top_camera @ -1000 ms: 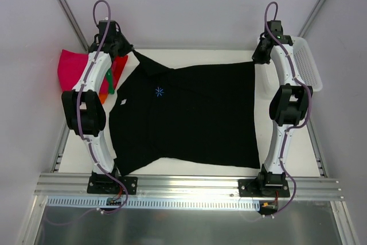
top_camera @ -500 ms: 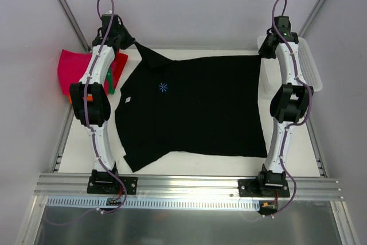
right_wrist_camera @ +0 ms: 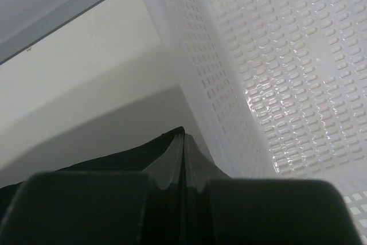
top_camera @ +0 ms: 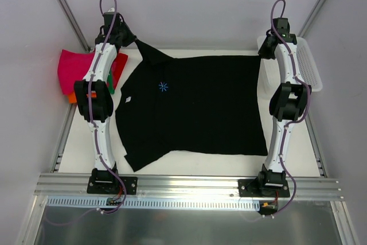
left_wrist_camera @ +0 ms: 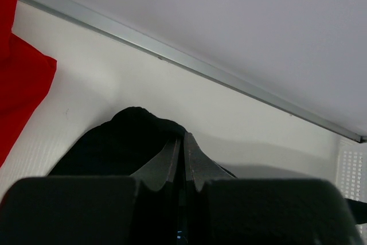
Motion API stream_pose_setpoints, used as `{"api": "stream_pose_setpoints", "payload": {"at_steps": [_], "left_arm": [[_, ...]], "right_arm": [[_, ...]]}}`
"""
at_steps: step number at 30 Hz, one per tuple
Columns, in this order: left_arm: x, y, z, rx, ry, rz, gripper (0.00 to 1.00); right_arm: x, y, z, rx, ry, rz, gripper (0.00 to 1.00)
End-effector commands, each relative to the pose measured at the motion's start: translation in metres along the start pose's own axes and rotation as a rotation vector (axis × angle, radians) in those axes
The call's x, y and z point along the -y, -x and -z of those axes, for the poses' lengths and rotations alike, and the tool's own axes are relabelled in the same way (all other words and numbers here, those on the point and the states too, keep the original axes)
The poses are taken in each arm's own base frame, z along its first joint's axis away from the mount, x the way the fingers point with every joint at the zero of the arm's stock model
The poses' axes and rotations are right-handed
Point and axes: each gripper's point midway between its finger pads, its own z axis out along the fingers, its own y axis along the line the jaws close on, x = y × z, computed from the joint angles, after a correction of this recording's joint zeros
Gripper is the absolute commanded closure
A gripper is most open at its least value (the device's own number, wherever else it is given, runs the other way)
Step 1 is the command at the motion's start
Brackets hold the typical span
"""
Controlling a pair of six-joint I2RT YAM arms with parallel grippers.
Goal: Fold and stack the t-shirts
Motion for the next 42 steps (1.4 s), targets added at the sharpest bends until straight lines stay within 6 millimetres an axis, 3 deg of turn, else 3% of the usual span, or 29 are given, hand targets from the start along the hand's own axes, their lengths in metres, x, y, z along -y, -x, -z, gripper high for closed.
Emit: {"api": "stream_pose_setpoints", "payload": {"at_steps": [1,9,16,22,29,30,32,34,37,42], "left_arm": [[0.008,0.030,0.007,0.082,-0.021,-0.030,1.00],[0.009,0.036,0.000,0.110,-0.036,-0.064,1.00],[0.007,0.044,-0.009,0.155,-0.030,-0.089,1.00],[-0.001,0.047,-0.009,0.174,0.010,-0.098,1.00],[0.001,0.042,0.000,0.158,-0.001,-0.085,1.00],[-0.004,0.037,0.000,0.143,0.008,-0.081,1.00],[0.000,0.037,0.007,0.144,0.005,-0.073,1.00],[-0.008,0.026,0.008,0.119,0.026,-0.053,1.00],[-0.014,0.016,0.015,0.098,0.040,-0.033,1.00],[-0.027,0.000,0.035,0.077,0.089,-0.010,1.00]], "right_arm": [[0.004,0.030,0.013,0.096,0.000,-0.001,1.00],[0.004,0.047,0.012,0.158,-0.008,-0.010,0.99],[0.018,0.061,0.010,0.216,-0.067,-0.002,1.00],[0.029,0.062,0.006,0.224,-0.110,-0.001,1.00],[0.023,0.051,0.006,0.200,-0.068,-0.007,0.99],[0.026,0.042,0.002,0.179,-0.074,-0.004,1.00],[0.025,0.042,0.009,0.180,-0.065,-0.011,1.00],[0.028,0.032,0.007,0.160,-0.067,-0.012,0.99],[0.025,0.028,0.022,0.160,-0.049,-0.024,0.99],[0.029,0.011,0.031,0.140,-0.062,-0.028,0.99]]}}
